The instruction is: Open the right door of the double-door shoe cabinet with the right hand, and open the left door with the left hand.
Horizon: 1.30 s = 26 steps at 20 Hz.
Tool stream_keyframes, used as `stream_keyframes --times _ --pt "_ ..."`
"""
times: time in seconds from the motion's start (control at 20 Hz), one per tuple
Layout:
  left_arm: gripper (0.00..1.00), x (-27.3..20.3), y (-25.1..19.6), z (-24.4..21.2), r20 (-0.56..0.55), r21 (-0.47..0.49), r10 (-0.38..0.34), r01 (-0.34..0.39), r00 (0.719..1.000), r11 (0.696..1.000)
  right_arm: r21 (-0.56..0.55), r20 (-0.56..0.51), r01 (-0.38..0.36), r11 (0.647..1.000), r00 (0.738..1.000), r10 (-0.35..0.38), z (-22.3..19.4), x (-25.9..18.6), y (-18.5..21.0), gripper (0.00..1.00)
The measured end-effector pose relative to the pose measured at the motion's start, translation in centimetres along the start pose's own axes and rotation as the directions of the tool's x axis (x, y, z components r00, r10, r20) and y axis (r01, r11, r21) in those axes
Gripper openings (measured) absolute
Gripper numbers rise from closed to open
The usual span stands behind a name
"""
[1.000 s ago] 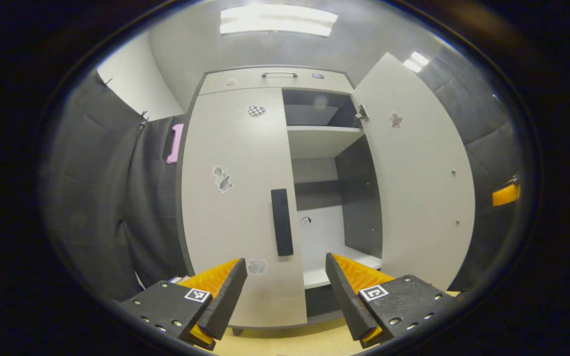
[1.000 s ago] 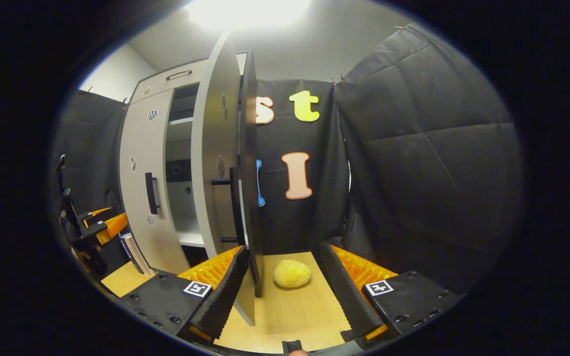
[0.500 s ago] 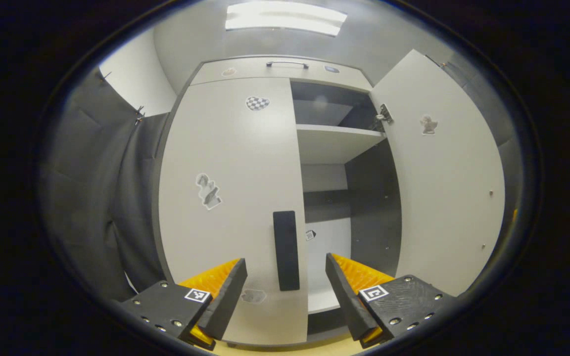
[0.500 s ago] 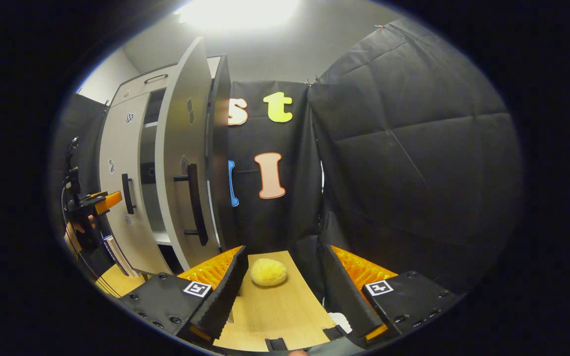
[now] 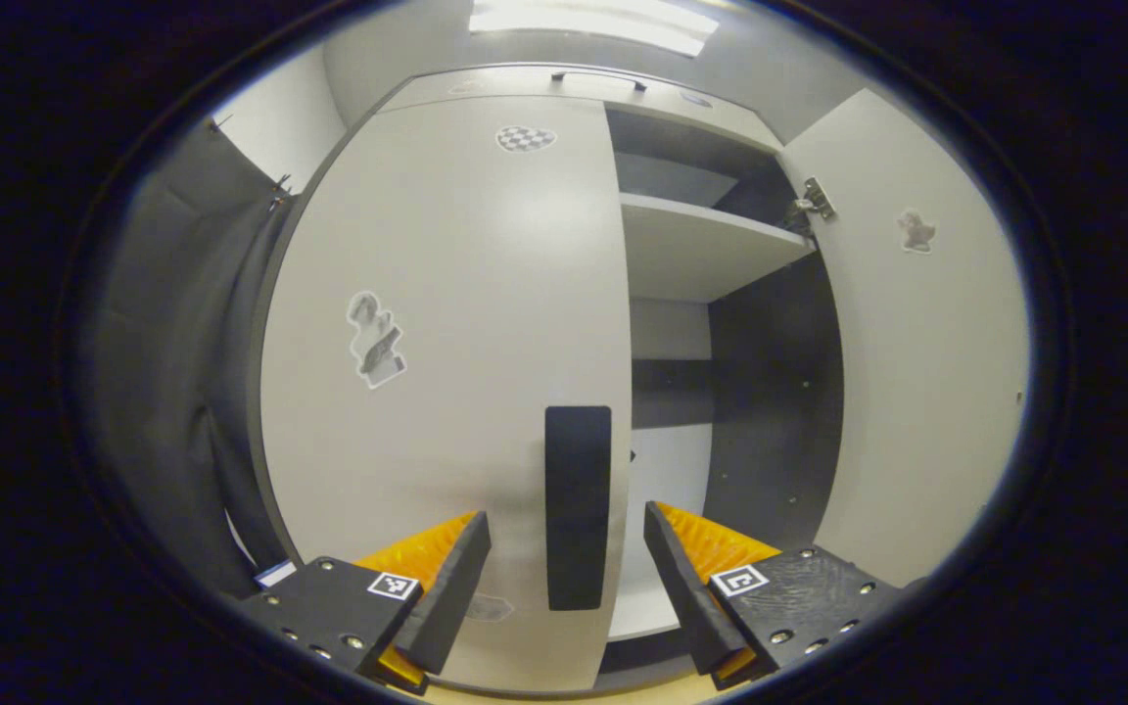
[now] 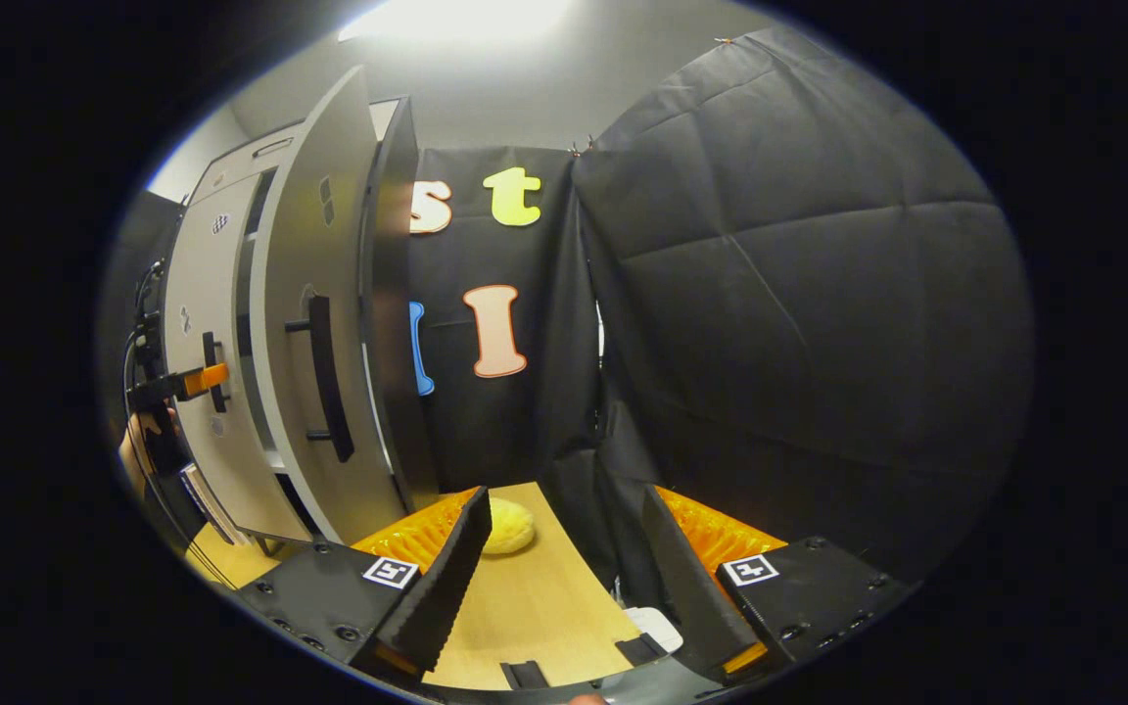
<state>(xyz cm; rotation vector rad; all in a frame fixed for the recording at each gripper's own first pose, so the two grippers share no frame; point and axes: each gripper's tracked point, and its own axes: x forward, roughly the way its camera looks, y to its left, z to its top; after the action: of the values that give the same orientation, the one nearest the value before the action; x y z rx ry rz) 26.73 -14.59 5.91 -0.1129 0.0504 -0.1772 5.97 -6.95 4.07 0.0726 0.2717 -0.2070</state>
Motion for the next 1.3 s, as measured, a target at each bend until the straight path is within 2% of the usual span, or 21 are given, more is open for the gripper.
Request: stream_keyframes --times 0.05,0.1,0.15,0.2,0.25,0.3,0.35,0.4,0.45,0.6,0.75,0.8,0.85,0.9,0.95,1.0,1.1,1.15,1.25,1.3 --pt "0.81 0.4 0.3 -0.1 -0.009 0.008 0.009 -0.009 1.000 1.000 0.001 -0.002 0.002 1.000 1.000 -0.002 0.0 -0.1 -0.2 0.92" --pt "0.79 0.9 0.4 -0.3 -0.017 0.015 0.017 -0.016 1.000 1.000 0.001 -0.005 0.003 1.000 1.000 -0.003 -0.3 -0.2 -0.4 0.96" --pt "0.80 1.2 0.5 -0.5 -0.019 0.017 0.015 -0.015 1.000 1.000 -0.002 -0.007 0.007 1.000 1.000 -0.007 -0.4 -0.2 -0.6 0.96" --pt "0.77 1.4 0.3 -0.5 -0.020 0.012 0.013 -0.013 1.000 1.000 -0.007 -0.010 0.010 1.000 1.000 -0.010 -0.5 -0.2 -0.9 0.96" --pt "0.63 1.2 0.4 -0.4 -0.020 0.025 0.015 -0.014 1.000 1.000 -0.010 -0.012 0.013 1.000 1.000 -0.013 -0.6 -0.1 -1.1 0.96" --pt "0.64 1.4 0.3 -0.6 -0.028 0.037 0.016 -0.015 0.999 0.999 -0.010 -0.012 0.015 1.000 1.000 -0.015 -0.6 -0.1 -1.2 0.92" --pt "0.63 1.9 -0.4 -0.6 -0.020 0.028 -0.007 0.007 1.000 1.000 -0.005 -0.010 0.012 1.000 1.000 -0.012 -0.4 0.0 -1.2 0.92" --pt "0.55 1.5 -0.9 -0.5 -0.019 0.015 -0.019 0.019 1.000 1.000 0.000 -0.010 0.007 1.000 1.000 -0.007 -0.4 0.1 -1.1 0.92" --pt "0.28 1.8 -1.0 -0.5 -0.022 0.027 -0.012 0.013 1.000 1.000 0.003 -0.009 -0.002 1.000 1.000 0.002 -0.5 0.2 -0.8 0.92" --pt "0.30 1.4 -0.9 -0.6 -0.041 0.038 -0.019 0.021 0.999 0.999 -0.025 -0.008 -0.024 0.999 1.000 0.024 -0.6 0.2 0.0 0.97" --pt "0.20 1.0 -0.8 -0.7 -0.067 0.037 -0.019 0.021 0.998 0.999 -0.066 -0.003 -0.033 0.997 0.999 0.033 -0.5 0.5 0.2 0.97" --pt "0.20 0.9 -0.8 -0.7 -0.070 0.033 -0.023 0.025 0.997 0.999 -0.065 0.000 -0.042 0.997 0.999 0.042 -0.2 0.6 0.5 0.92" --pt "0.20 0.8 -0.8 -0.8 -0.072 0.022 -0.032 0.034 0.997 0.999 -0.060 0.004 -0.052 0.997 0.999 0.053 0.0 0.7 0.9 0.97" --pt "0.20 0.6 -0.8 -0.9 -0.076 0.016 -0.041 0.042 0.996 0.999 -0.056 0.011 -0.061 0.997 0.998 0.061 0.3 0.9 1.2 0.93" --pt "0.22 0.2 -0.6 -0.8 -0.076 0.016 -0.044 0.046 0.996 0.999 -0.056 0.018 -0.068 0.996 0.997 0.069 0.7 0.9 1.4 0.97" --pt "0.20 0.1 -0.4 -0.8 -0.076 0.024 -0.046 0.048 0.996 0.999 -0.057 0.024 -0.074 0.996 0.997 0.076 0.9 1.0 1.5 0.93" --pt "0.22 -0.3 -0.3 -0.8 -0.076 0.028 -0.053 0.055 0.996 0.998 -0.057 0.031 -0.087 0.995 0.996 0.089 1.2 1.1 1.9 0.92" --pt "0.22 -0.5 -0.1 -0.8 -0.076 0.026 -0.057 0.059 0.995 0.998 -0.055 0.034 -0.095 0.994 0.995 0.097 1.3 1.0 2.2 0.97" --pt "0.22 -0.4 -0.1 -0.6 -0.074 0.029 -0.063 0.065 0.995 0.997 -0.049 0.043 -0.112 0.993 0.993 0.114 1.5 0.3 2.8 1.00" --pt "0.18 -0.4 0.1 -0.6 -0.074 0.032 -0.065 0.067 0.995 0.997 -0.048 0.047 -0.119 0.992 0.991 0.122 1.5 0.0 3.0 0.92"
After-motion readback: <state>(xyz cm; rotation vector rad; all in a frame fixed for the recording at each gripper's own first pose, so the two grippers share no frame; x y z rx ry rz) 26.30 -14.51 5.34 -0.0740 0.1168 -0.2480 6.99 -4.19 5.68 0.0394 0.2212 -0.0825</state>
